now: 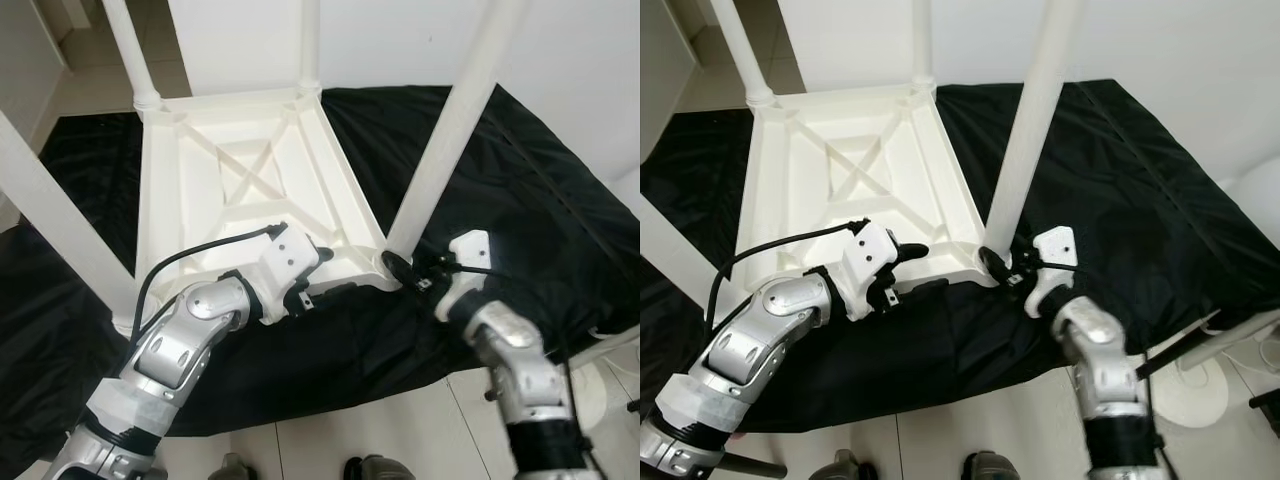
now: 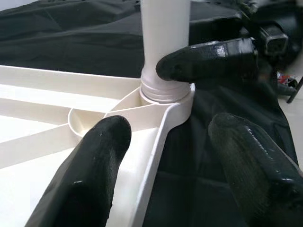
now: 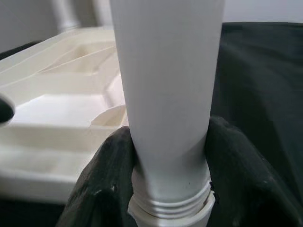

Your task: Building children table

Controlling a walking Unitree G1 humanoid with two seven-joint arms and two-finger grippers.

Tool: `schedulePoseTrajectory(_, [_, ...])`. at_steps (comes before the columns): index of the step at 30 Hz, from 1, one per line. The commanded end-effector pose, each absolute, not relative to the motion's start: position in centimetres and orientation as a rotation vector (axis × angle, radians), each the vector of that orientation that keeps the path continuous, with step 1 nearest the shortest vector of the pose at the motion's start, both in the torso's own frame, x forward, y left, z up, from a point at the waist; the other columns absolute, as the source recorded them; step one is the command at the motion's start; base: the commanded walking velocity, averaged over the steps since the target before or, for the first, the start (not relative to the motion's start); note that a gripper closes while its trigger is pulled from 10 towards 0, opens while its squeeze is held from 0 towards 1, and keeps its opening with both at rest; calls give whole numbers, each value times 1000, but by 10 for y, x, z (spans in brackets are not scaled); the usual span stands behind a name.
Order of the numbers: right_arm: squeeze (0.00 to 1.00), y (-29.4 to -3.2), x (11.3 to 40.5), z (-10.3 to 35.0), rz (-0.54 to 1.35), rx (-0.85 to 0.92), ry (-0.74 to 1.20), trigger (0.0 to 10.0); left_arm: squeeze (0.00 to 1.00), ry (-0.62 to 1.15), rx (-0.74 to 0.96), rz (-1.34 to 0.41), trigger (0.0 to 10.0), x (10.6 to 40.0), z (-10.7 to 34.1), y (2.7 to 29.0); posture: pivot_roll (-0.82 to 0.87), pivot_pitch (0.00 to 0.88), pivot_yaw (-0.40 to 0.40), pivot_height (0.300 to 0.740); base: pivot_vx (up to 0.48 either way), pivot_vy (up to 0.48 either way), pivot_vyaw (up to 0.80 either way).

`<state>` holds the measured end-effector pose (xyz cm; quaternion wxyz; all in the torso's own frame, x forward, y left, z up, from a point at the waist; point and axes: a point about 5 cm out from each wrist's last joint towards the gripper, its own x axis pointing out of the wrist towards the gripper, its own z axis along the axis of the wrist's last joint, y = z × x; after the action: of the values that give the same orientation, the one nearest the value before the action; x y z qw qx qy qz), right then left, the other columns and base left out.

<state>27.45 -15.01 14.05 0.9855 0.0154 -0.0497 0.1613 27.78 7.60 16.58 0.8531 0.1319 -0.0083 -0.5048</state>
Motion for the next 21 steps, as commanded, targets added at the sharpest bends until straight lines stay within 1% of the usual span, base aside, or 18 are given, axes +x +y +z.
schedulePoseTrajectory(1, [0, -149, 272, 137, 189, 61, -77, 10000, 0, -7, 284, -1132, 10000, 273, 165, 73, -106, 77, 21, 740, 0, 0, 0])
schedulePoseTrajectory(2, [0, -149, 272, 137, 189, 61, -77, 10000, 0, -7, 284, -1132, 10000, 273, 165, 73, -106, 77, 21, 740, 0, 0, 0])
schedulePoseTrajectory(4, [0, -148, 269, 132, 85, 83, -64, 10000, 0, -8, 285, -1133, 10000, 274, 166, 73, -102, 76, 21, 740, 0, 0, 0])
schedulePoseTrajectory(6, [0, -143, 267, 131, 58, 101, -59, 10000, 0, -8, 284, -1132, 10000, 274, 166, 73, -104, 76, 24, 740, 0, 0, 0])
schedulePoseTrajectory(15, [0, -136, 264, 136, 69, 66, -64, 10000, 0, -7, 285, -1143, 10000, 274, 166, 72, -113, 76, 31, 740, 0, 0, 0])
schedulePoseTrajectory(16, [1000, -137, 264, 136, 69, 64, -63, 10000, 0, -8, 285, -1143, 10000, 274, 166, 72, -113, 76, 31, 740, 0, 0, 0])
schedulePoseTrajectory(21, [1000, -140, 264, 138, 110, 80, -85, 10000, 0, -8, 285, -1141, 10000, 274, 166, 71, -109, 75, 25, 740, 0, 0, 0])
